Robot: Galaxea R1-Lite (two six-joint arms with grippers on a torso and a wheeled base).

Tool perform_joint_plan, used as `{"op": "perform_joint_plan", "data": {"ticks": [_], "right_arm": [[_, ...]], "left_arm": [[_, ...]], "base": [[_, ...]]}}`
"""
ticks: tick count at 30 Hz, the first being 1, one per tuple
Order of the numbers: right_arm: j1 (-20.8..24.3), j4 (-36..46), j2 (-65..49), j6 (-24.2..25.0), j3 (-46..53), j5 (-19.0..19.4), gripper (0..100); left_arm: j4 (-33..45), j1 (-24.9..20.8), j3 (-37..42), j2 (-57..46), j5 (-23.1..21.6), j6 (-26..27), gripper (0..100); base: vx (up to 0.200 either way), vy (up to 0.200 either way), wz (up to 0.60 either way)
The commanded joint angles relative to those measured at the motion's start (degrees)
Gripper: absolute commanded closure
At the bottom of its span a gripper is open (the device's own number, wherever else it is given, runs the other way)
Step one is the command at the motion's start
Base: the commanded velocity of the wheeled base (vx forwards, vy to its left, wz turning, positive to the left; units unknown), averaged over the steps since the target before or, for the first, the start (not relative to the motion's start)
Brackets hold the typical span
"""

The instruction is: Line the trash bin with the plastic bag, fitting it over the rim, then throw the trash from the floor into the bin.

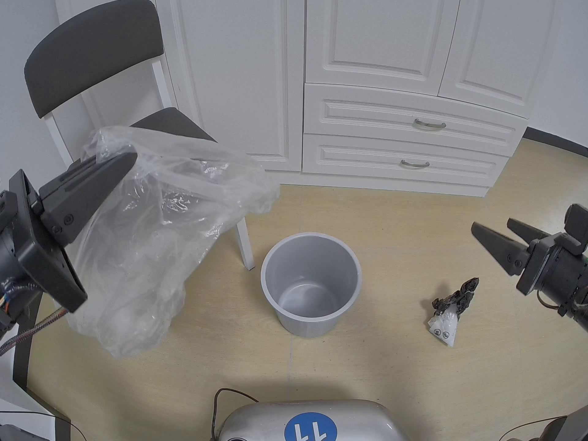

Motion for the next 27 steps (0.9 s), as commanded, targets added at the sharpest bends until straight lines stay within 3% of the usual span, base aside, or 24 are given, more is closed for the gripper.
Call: {"op": "perform_joint_plan", "data": {"ticks": [1, 10, 14, 19, 23, 27], "right_arm": [[0.5, 1.0, 1.0, 0.2, 1.2, 0.1, 0], [1.3, 1.3, 4.0, -0.2, -1.4, -0.8, 0], [2.4, 1.0, 6.8, 0.0, -1.8, -0.8, 0], [7.5, 0.5, 9.4, 0.5, -1.0, -1.2, 0], [9.1, 0.1, 13.1, 0.7, -1.3, -3.1, 0], [9.2, -2.9, 15.7, 1.4, -1.3, -4.2, 0]], "left_arm": [[-0.1, -2.7, 1.3, -0.1, 0.2, -1.5, 100], [-1.0, -7.5, 6.5, -5.2, 0.2, -8.7, 100], [-0.8, -8.0, 6.7, -5.8, 0.3, -7.9, 100], [-0.8, -8.1, 6.7, -6.7, 0.2, -7.8, 100], [-0.6, -10.1, 7.5, -8.9, -0.2, -6.6, 100], [-0.6, -11.8, 10.7, -10.3, -5.1, -5.4, 100]], "base": [[0.000, 0.000, 0.00], [0.000, 0.000, 0.00], [0.000, 0.000, 0.00], [0.000, 0.000, 0.00], [0.000, 0.000, 0.00], [0.000, 0.000, 0.00]]}}
